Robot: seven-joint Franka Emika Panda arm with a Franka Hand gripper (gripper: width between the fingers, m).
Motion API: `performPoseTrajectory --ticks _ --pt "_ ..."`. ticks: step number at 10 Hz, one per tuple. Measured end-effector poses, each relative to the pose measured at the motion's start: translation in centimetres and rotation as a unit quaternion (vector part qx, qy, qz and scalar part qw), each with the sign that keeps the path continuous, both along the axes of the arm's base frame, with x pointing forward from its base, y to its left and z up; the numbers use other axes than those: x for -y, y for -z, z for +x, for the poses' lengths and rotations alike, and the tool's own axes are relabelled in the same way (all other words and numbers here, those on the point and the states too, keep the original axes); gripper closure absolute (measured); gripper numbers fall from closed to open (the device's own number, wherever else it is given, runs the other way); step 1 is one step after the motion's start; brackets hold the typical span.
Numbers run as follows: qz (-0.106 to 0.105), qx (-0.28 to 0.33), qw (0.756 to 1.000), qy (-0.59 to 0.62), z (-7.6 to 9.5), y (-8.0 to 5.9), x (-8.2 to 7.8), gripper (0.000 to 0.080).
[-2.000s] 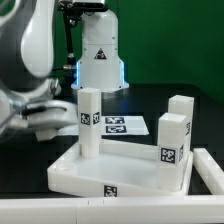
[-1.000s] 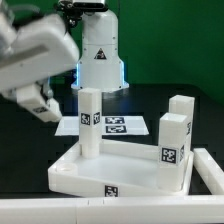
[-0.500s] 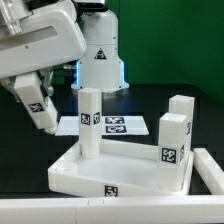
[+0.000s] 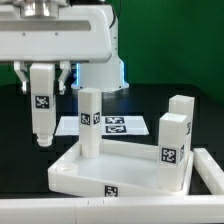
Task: Assemble desk
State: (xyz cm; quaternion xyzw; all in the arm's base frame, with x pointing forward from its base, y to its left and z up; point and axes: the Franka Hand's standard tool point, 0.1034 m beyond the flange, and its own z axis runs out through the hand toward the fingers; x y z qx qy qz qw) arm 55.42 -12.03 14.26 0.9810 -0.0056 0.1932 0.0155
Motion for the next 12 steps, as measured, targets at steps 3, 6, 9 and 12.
performPoseTrajectory --ticks 3,6,9,12 --pt "0.009 -0.004 1.000 0.002 0.2 0.8 -1.6 0.0514" --pt "0.021 -0.007 1.000 0.005 0.5 0.9 -2.7 0.0514" --pt "0.021 -0.009 1.000 0.005 0.4 1.1 -2.7 0.0514" --pt "0.028 -0.009 1.000 0.011 1.6 1.8 -3.4 0.0514"
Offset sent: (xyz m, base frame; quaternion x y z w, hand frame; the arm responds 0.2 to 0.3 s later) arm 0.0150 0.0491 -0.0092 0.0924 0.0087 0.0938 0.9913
